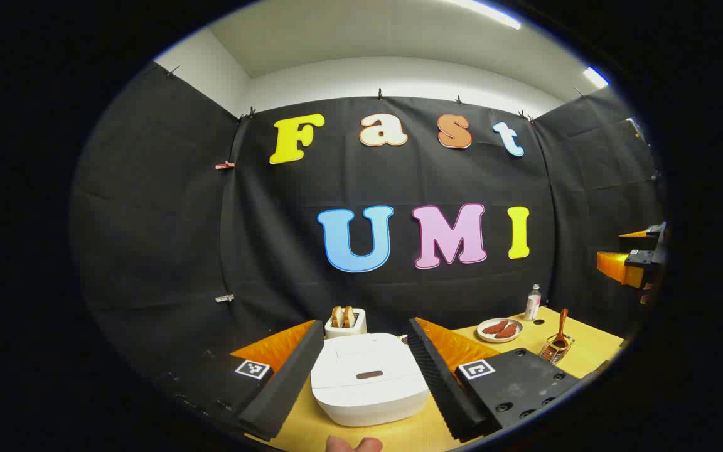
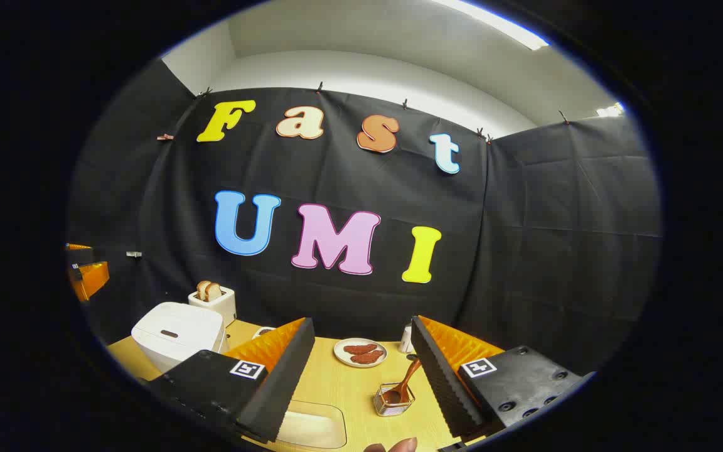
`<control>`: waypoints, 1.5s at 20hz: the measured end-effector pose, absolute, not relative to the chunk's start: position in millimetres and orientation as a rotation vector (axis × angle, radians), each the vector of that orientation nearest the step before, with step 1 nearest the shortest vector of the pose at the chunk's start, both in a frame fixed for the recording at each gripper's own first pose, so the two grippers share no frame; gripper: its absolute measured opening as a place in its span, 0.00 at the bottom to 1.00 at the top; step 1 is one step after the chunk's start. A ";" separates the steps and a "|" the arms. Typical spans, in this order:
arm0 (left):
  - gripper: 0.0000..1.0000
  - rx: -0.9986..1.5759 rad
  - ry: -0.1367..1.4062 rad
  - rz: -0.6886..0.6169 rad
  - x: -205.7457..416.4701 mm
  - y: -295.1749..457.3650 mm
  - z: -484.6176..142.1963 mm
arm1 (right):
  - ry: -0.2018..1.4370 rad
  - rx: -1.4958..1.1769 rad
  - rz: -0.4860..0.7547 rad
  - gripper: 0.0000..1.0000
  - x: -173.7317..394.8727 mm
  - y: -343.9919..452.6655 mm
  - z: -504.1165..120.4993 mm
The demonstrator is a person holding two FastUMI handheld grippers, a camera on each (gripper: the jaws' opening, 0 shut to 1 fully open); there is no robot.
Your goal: Close the left gripper, press the button to open the rice cooker; take a wooden spoon from the chopstick holder with the right hand, scoop a spoonful of rice and pour it into the rice cooker, then put the wooden spoon back into the chopstick holder.
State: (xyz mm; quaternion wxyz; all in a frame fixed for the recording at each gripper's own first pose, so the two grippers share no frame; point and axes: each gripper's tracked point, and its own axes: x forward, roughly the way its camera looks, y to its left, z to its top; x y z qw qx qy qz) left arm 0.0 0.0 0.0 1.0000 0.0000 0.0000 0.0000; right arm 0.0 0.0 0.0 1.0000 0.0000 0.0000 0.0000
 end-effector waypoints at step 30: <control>0.06 -0.015 0.017 -0.140 3.8 -26.6 -4.0 | 0.002 -0.035 -0.020 0.97 -3.9 -2.4 4.8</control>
